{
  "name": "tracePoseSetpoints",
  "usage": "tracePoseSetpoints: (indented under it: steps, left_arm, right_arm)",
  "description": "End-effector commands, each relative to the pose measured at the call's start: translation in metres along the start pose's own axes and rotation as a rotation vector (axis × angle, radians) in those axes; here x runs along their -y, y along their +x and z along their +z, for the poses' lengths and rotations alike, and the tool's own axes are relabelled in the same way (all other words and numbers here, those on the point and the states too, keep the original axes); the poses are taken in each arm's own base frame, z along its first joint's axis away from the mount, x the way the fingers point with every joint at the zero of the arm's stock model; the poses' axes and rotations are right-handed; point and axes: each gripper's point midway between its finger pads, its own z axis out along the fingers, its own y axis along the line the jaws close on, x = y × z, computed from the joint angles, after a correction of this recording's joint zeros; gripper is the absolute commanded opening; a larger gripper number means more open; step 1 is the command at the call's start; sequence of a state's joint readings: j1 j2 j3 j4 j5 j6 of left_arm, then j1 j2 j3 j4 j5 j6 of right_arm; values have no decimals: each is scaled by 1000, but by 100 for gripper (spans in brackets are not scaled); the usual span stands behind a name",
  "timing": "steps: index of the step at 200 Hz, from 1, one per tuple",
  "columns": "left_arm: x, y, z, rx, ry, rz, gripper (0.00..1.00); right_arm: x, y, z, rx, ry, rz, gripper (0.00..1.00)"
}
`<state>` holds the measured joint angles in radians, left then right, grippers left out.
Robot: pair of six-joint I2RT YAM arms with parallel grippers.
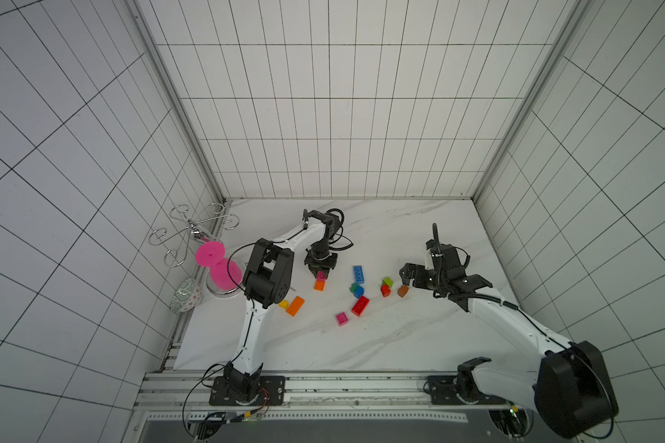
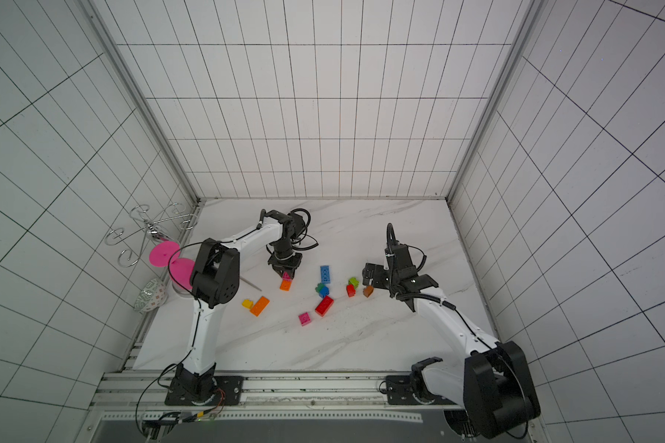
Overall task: Assemble the letter p with lego
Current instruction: Assemble the lego brick with the lego brick.
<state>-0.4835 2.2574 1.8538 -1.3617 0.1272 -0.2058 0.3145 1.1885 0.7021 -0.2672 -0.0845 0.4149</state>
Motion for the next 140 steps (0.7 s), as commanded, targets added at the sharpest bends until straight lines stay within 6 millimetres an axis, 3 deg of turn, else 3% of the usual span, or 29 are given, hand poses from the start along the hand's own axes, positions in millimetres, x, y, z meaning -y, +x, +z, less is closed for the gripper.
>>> tracePoseSetpoints:
  steps: [1,86,110,140]
  left_arm:
    - [0,-3,32,-50,-7,20,0]
    - [3,-1,69,-81,28,47,0]
    - [4,-1,65,-68,38,49,0]
    - [10,-5,47,-24,68,49,0]
  right_arm:
    - [0,-1,-1,-6,1,-7,99]
    - [-1,0,0,-13,-2,-7,99]
    - [-1,0,1,-15,-4,-5,98]
    - [-1,0,1,-16,-2,-6,98]
